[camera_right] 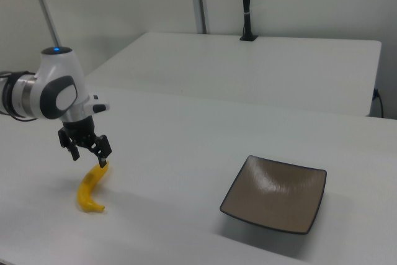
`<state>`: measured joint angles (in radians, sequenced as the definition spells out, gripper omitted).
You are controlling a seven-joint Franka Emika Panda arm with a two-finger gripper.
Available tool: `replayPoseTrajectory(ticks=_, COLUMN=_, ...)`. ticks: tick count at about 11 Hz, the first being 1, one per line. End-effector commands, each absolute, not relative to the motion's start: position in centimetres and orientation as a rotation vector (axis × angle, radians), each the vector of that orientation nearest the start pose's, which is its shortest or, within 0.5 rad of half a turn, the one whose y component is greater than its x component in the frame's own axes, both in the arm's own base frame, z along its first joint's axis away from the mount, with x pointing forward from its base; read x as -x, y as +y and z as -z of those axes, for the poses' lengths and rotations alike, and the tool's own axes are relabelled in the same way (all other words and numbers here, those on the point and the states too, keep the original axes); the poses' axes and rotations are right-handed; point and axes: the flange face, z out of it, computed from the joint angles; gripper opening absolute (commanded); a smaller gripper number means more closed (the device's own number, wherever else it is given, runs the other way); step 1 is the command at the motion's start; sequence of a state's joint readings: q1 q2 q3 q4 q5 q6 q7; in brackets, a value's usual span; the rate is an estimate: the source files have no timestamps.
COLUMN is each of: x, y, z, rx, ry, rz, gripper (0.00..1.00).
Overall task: Bananas placed on a ceramic plate
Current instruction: 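Close the gripper on the banana's stem end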
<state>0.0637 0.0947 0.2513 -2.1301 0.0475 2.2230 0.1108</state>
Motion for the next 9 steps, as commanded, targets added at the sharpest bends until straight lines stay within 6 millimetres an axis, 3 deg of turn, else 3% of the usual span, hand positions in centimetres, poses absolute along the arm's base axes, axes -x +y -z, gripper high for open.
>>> replayPoseTrajectory(ticks=1, x=-52.5, y=18.4, z=-33.3, rx=3.05, ry=-0.226, rz=-0.008, gripper=1.0)
replayPoseTrajectory(ticks=2, x=-52.5, y=18.5, z=-32.1, rx=3.054, ry=-0.236, rz=-0.029, gripper=1.0)
replayPoseTrajectory(ticks=5, x=-52.4, y=18.7, z=-31.3, rx=3.071, ry=-0.273, rz=-0.046, gripper=0.98)
replayPoseTrajectory(ticks=9, x=-52.4, y=18.7, z=-31.0, rx=3.073, ry=-0.281, rz=-0.052, gripper=0.52)
